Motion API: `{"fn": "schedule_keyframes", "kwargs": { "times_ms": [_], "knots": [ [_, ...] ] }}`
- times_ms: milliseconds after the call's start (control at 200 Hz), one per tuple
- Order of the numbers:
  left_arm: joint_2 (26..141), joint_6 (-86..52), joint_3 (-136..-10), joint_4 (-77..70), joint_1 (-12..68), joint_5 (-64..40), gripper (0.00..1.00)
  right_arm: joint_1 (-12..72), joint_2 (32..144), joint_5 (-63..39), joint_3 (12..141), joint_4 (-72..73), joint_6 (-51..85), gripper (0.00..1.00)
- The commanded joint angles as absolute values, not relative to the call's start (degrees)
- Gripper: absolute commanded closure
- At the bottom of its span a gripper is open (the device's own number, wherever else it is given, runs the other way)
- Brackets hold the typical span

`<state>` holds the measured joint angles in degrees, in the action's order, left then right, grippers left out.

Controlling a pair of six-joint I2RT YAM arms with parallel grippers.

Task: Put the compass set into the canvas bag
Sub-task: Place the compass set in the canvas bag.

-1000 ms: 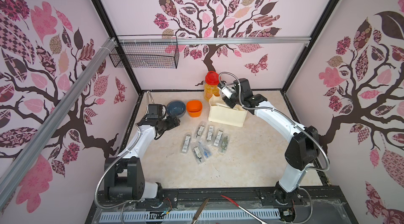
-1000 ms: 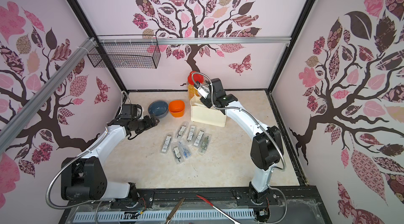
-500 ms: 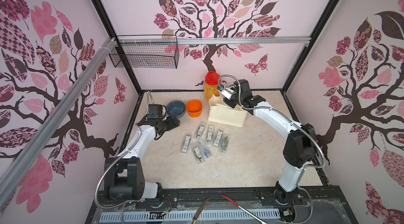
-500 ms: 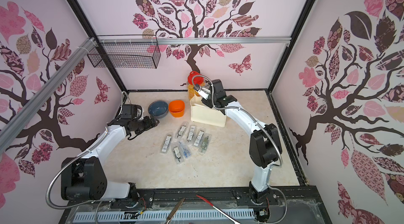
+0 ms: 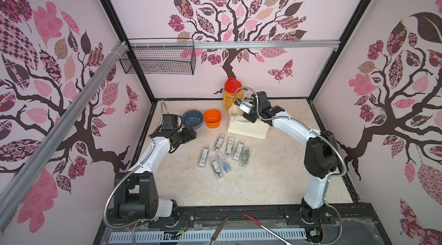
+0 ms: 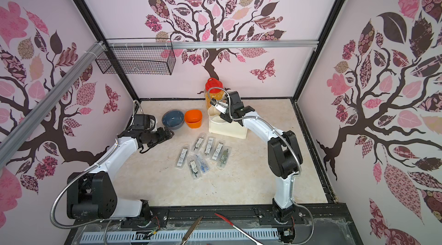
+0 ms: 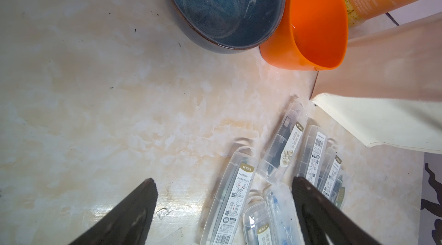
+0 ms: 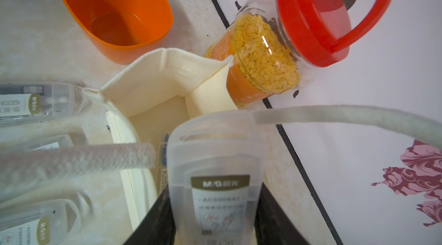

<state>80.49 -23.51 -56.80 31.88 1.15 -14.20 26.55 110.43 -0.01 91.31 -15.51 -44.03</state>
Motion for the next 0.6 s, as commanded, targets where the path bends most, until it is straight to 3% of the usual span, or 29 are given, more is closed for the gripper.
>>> {"fn": "schedule_keyframes", "kwargs": {
  "times_ms": [0, 250, 595],
  "knots": [
    [80.3, -22.3, -56.7, 32.1, 0.9, -13.5, 0.08, 26.5, 114.6, -2.1, 93.3, -17.4, -45.2, 0.7],
    [80.3, -22.2, -56.8, 32.6, 0.9, -13.6, 0.08, 26.1, 118.6, -3.9, 96.5, -19.6, -44.6, 0.68],
    [81.2, -22.1, -57.6, 33.1, 0.8, -14.0, 0.08, 25.0, 119.1, -7.6, 97.6, -21.9, -44.9, 0.53]
  ]
}}
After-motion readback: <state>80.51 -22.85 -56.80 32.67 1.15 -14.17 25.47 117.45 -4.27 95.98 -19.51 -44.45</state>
